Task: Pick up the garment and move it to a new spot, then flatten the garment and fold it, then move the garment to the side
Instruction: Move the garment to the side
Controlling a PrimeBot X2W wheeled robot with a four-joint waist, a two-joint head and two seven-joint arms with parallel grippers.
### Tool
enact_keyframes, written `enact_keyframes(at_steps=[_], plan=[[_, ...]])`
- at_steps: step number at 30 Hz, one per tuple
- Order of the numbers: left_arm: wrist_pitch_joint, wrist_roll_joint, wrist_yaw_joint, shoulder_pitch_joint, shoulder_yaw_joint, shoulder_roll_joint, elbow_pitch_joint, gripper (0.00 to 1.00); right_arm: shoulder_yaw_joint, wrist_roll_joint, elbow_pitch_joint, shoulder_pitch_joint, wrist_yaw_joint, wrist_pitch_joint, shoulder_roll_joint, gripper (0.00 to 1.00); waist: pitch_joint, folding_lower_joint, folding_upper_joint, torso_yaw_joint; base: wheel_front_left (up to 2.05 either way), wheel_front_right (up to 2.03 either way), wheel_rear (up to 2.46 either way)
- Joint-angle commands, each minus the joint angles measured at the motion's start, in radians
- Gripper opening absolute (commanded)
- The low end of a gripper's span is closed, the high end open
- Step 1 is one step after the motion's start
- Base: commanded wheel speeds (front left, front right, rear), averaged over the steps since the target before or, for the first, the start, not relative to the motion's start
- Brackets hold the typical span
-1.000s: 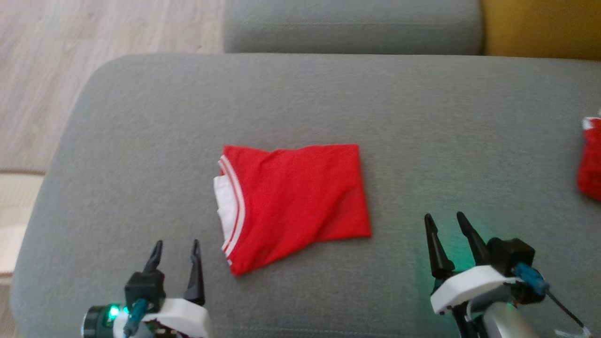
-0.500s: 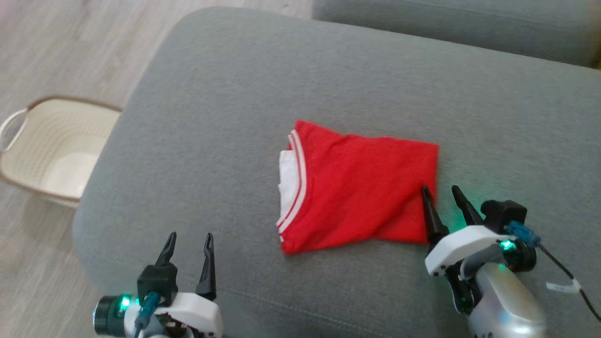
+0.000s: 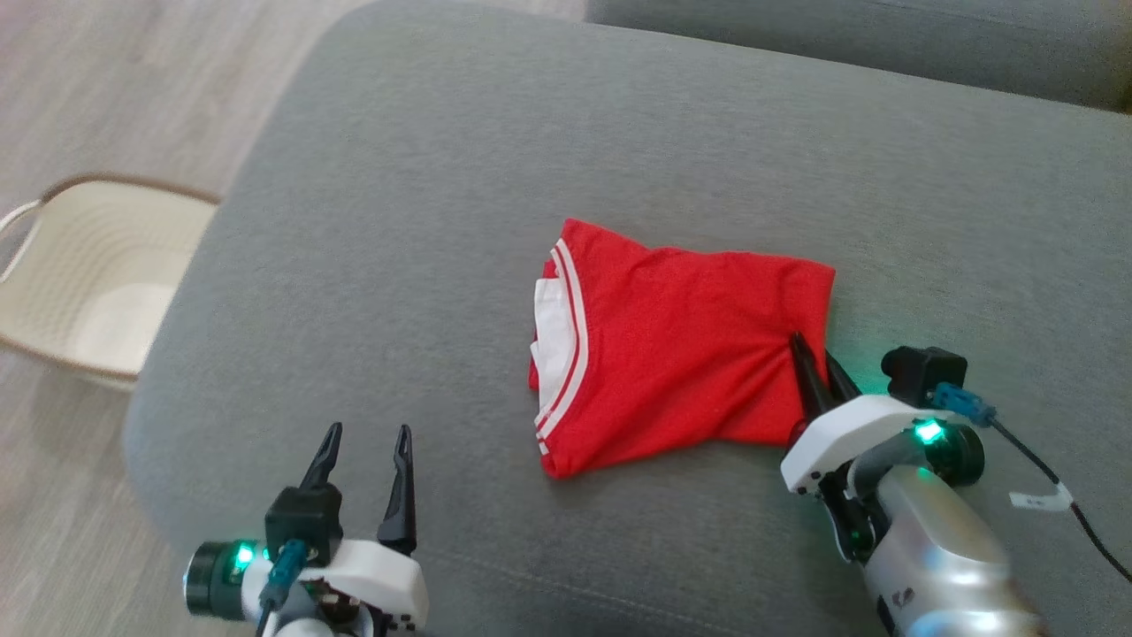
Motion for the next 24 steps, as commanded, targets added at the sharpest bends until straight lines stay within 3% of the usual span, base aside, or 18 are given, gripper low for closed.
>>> enact_keyframes(at_steps=[1, 7, 19, 24], plan=[[-0.012, -0.005, 0.004, -0.046, 0.034, 0.003, -0.031, 1.00, 0.018, 0.011, -0.019, -0.027, 0.003, -0.013, 0.000, 0.00, -0.008, 0.0000, 0.0000, -0.054, 0.00, 0.00, 0.00], [-0.012, -0.006, -0.001, -0.055, 0.037, 0.003, -0.034, 1.00, 0.026, 0.020, -0.069, -0.013, 0.003, -0.014, 0.000, 0.00, -0.016, 0.0000, 0.0000, -0.230, 0.00, 0.00, 0.00], [-0.012, 0.001, -0.009, -0.108, 0.044, 0.003, -0.023, 1.00, 0.062, 0.035, -0.152, 0.018, 0.003, -0.014, 0.000, 0.00, 0.015, 0.0000, 0.0000, -0.649, 0.00, 0.00, 0.00], [-0.012, 0.015, -0.020, -0.128, 0.049, 0.005, -0.015, 1.00, 0.088, 0.069, -0.197, 0.029, 0.003, -0.014, 0.000, 0.00, 0.040, 0.0000, 0.0000, -0.774, 0.00, 0.00, 0.00]])
